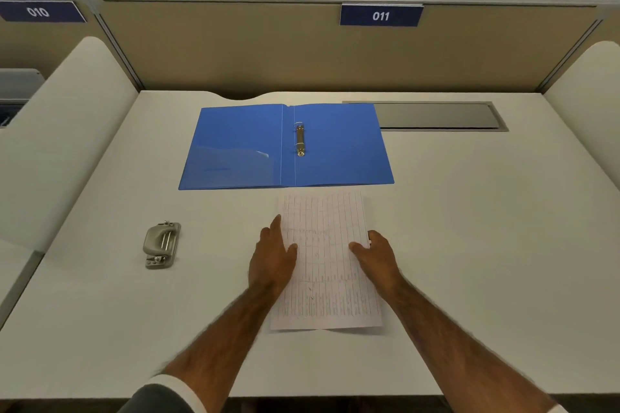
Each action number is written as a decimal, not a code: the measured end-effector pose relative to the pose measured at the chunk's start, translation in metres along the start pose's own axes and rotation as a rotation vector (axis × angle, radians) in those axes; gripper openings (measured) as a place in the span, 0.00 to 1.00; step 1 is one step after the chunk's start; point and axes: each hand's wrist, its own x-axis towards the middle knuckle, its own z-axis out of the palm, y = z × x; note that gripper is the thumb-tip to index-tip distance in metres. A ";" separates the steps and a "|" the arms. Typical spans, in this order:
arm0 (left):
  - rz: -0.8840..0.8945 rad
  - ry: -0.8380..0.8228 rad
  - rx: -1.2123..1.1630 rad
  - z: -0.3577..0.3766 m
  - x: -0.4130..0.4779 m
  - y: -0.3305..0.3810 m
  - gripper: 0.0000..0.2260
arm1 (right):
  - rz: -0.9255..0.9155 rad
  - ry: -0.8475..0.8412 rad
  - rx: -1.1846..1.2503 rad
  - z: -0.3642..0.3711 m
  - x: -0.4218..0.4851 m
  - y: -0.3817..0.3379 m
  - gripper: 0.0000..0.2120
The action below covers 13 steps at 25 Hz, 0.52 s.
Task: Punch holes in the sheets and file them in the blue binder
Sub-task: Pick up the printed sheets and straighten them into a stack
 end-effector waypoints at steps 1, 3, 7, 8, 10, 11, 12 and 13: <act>0.003 0.025 0.109 0.003 0.000 -0.002 0.30 | 0.011 0.014 -0.003 0.000 0.001 0.002 0.15; 0.087 0.074 0.290 0.009 -0.001 -0.006 0.29 | 0.026 0.051 -0.001 0.001 0.004 0.007 0.13; 0.327 -0.001 0.480 0.024 -0.005 -0.015 0.26 | -0.034 0.238 -0.247 0.007 -0.001 0.008 0.18; 0.357 -0.011 0.503 0.027 -0.006 -0.016 0.27 | -0.093 0.311 -0.435 0.011 -0.002 0.011 0.22; 0.393 -0.010 0.527 0.032 -0.007 -0.017 0.28 | -0.263 0.407 -0.764 0.020 -0.005 0.014 0.27; 0.402 -0.014 0.533 0.035 -0.006 -0.019 0.28 | -0.361 0.393 -0.872 0.027 -0.006 0.015 0.28; 0.411 -0.023 0.539 0.038 -0.006 -0.022 0.28 | -0.453 0.345 -0.946 0.034 -0.007 0.019 0.29; 0.426 -0.031 0.542 0.042 -0.005 -0.024 0.29 | -0.518 0.280 -0.999 0.041 -0.006 0.025 0.29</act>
